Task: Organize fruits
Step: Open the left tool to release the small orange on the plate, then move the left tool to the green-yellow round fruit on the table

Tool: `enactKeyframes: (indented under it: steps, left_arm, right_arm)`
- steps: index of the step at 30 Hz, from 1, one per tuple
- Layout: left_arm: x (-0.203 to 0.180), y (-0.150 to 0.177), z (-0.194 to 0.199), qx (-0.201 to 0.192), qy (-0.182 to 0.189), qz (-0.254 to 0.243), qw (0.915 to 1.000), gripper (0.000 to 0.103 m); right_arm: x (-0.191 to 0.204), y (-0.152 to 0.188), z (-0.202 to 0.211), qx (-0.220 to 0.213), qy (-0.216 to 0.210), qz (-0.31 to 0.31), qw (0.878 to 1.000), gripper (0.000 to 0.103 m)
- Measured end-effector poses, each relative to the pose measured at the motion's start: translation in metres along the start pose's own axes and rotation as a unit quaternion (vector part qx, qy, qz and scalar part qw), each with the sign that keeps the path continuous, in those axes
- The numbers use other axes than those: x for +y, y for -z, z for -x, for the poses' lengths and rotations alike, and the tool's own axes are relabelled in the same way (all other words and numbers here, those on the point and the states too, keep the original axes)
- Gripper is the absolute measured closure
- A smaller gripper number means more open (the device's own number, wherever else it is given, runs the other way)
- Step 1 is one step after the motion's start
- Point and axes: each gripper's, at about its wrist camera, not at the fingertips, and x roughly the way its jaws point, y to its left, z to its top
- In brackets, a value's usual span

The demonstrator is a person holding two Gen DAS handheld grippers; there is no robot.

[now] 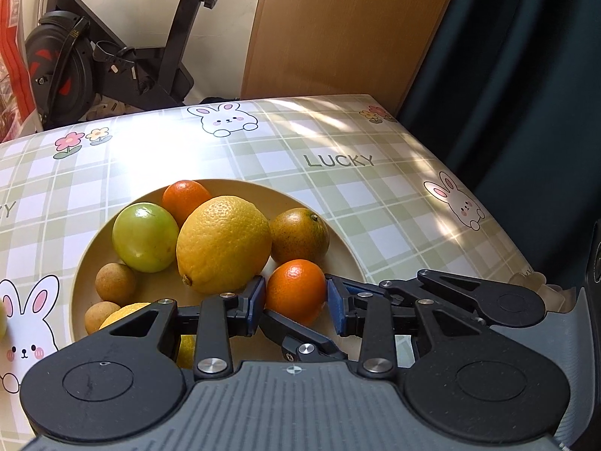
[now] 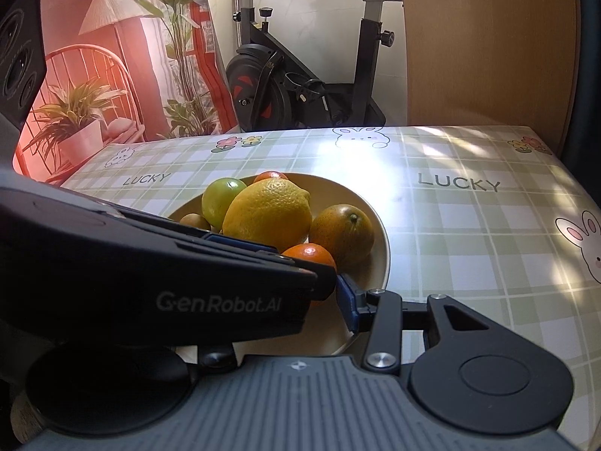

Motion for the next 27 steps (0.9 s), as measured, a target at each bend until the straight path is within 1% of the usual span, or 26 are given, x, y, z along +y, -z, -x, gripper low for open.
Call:
enactKeyframes:
  steps: [7, 15, 22, 27]
  left_arm:
    - [0.002, -0.001, -0.002, -0.002, 0.008, 0.003, 1.0, 0.065]
    - [0.005, 0.001, 0.001, -0.004, 0.012, 0.009, 0.9999, 0.065]
    - [0.007, 0.003, 0.009, -0.009, 0.003, 0.014, 0.9999, 0.065]
    - [0.014, 0.007, 0.021, -0.016, 0.005, 0.032, 0.9994, 0.065]
  right_arm:
    - [-0.003, -0.001, -0.009, 0.007, 0.001, 0.009, 1.0, 0.059]
    - [0.003, -0.002, -0.013, 0.011, 0.014, 0.012, 1.0, 0.059]
    - [0.006, -0.005, -0.008, 0.012, 0.028, 0.013, 0.999, 0.055]
    - [0.008, -0.006, 0.001, 0.007, 0.032, 0.011, 0.999, 0.052]
